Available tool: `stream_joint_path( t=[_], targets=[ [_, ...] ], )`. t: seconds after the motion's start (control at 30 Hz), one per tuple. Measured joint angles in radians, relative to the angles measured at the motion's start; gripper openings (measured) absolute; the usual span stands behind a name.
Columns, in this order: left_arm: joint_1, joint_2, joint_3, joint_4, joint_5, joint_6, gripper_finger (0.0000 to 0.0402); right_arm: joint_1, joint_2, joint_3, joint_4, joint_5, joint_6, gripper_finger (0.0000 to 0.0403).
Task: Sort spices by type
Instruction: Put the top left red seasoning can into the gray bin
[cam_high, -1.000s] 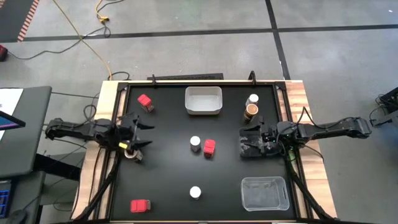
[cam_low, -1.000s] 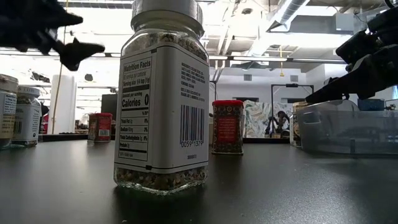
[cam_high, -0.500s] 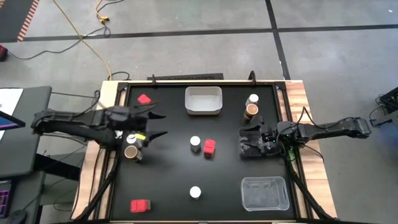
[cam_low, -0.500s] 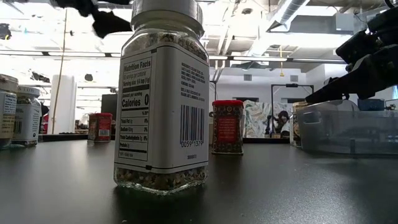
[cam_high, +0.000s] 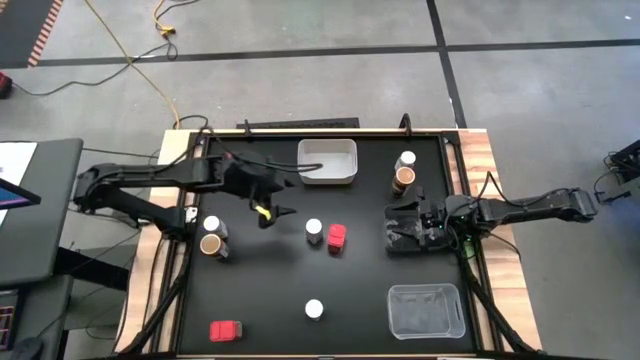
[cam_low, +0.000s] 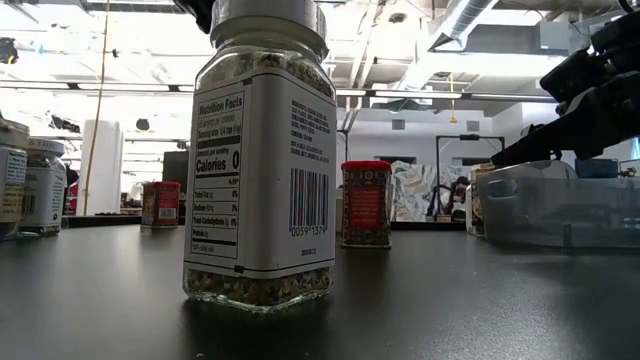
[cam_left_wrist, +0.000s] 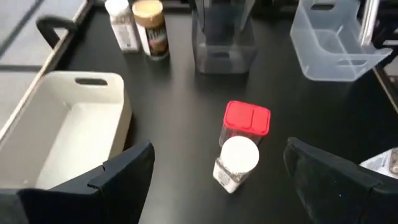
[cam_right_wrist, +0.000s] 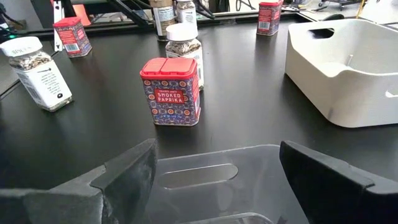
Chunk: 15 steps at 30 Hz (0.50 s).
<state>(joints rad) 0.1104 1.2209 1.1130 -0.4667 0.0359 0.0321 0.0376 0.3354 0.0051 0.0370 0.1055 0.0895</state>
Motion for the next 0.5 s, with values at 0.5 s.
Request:
stream_joint_path(
  t=[0.5],
  targets=[
    [0.001, 0.023, 0.003, -0.047, -0.014, 0.01, 0.0343, 0.0, 0.0, 0.0, 0.0, 0.0, -0.001, 0.0368]
  ],
)
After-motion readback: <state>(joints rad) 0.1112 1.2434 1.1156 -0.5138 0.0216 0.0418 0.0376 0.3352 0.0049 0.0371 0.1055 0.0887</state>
